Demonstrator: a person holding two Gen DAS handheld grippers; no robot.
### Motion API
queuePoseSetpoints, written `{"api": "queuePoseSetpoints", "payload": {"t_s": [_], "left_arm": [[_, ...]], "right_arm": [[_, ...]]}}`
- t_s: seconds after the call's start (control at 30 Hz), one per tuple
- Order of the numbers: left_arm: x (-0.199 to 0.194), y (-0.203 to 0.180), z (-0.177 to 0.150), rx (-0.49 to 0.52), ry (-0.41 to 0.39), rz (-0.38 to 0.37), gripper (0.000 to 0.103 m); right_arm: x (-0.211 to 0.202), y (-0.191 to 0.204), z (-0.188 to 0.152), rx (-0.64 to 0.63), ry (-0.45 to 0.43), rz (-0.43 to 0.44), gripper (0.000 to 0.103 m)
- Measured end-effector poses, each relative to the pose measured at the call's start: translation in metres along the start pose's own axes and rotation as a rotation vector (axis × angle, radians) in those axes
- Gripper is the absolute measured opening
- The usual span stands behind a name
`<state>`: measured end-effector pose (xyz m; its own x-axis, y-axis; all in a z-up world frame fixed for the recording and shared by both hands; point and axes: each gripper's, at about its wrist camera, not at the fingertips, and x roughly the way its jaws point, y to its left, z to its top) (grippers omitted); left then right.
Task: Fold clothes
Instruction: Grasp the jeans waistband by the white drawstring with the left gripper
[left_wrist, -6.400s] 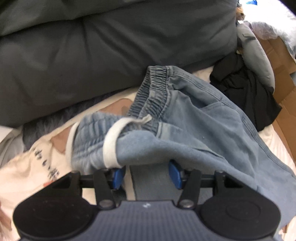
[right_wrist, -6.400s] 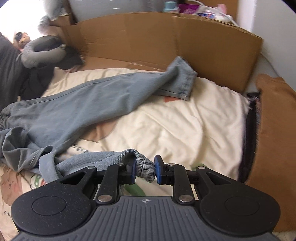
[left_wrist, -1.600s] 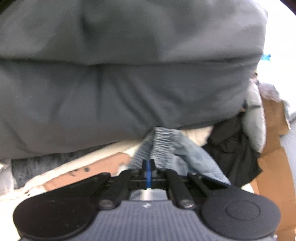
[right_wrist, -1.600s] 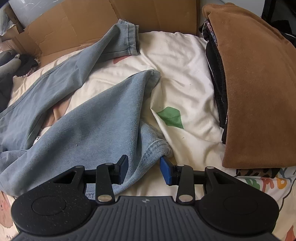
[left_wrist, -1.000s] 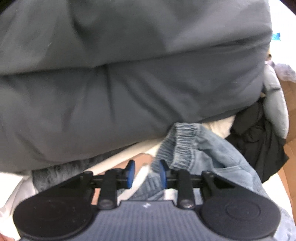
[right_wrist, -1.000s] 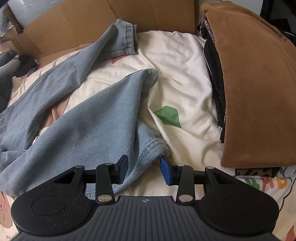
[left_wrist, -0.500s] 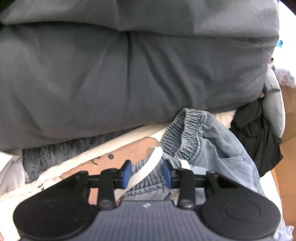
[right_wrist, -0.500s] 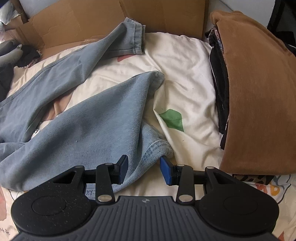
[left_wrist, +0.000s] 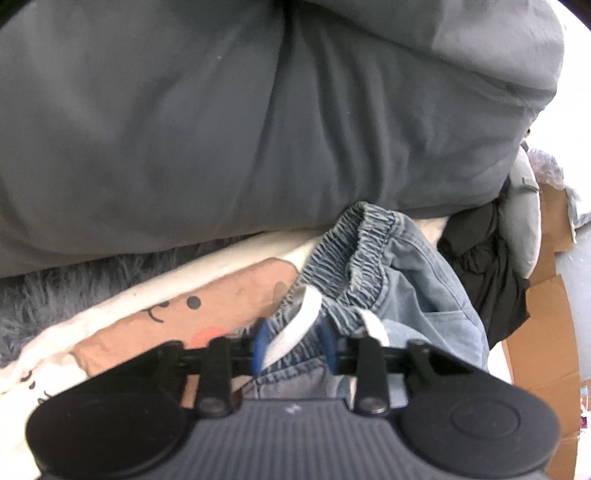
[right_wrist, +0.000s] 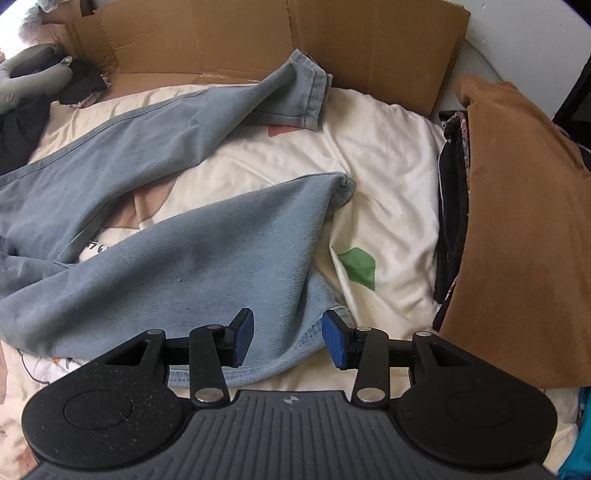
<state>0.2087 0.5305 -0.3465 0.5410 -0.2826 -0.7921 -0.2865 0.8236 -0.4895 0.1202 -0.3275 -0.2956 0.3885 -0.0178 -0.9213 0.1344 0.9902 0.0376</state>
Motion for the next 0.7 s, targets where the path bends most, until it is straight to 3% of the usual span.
{"api": "queuePoseSetpoints", "payload": {"t_s": [0.07, 0.23, 0.47, 0.7], "left_arm": [[0.000, -0.003, 0.003, 0.021, 0.017, 0.014, 0.001], [-0.011, -0.014, 0.014, 0.068, 0.009, 0.054, 0.001], [-0.028, -0.047, 0.035, 0.090, -0.018, 0.008, 0.001], [-0.013, -0.092, 0.047, 0.136, 0.016, -0.001, 0.001]], "right_arm": [[0.002, 0.003, -0.001, -0.001, 0.005, 0.000, 0.048], [0.002, 0.013, -0.001, -0.039, 0.005, 0.003, 0.048], [0.003, 0.011, 0.000, -0.020, -0.004, 0.009, 0.048], [0.009, 0.009, -0.005, -0.004, -0.004, 0.026, 0.048]]}}
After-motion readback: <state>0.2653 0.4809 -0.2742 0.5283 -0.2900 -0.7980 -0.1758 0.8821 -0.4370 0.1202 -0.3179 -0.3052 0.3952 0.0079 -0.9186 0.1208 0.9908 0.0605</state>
